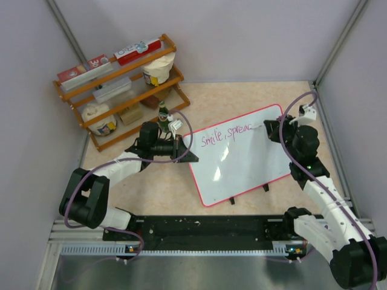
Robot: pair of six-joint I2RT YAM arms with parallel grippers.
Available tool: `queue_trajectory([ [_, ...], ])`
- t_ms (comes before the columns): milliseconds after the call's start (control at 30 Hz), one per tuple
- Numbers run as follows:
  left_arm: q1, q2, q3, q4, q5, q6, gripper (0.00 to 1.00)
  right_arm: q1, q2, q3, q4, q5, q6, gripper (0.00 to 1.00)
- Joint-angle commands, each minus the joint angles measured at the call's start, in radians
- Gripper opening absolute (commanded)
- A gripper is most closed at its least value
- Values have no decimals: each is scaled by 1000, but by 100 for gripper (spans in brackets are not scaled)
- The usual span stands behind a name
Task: Write a sentence on the whiteboard
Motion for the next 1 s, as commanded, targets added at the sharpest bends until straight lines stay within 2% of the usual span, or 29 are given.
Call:
queue_trajectory([
  [0, -44, 42, -67, -121, -147, 261, 0, -6, 7, 55, -6, 28, -17, 0],
  [300, -44, 47, -65, -120, -146, 262, 0, -6, 9, 107, 54, 11, -7, 0],
  [600, -44, 48, -64, -121, -146, 262, 0, -6, 81, 172, 65, 2, 0, 0],
  [967, -44, 50, -62, -125, -146, 264, 0, -5, 129, 129, 83, 3, 6, 0],
])
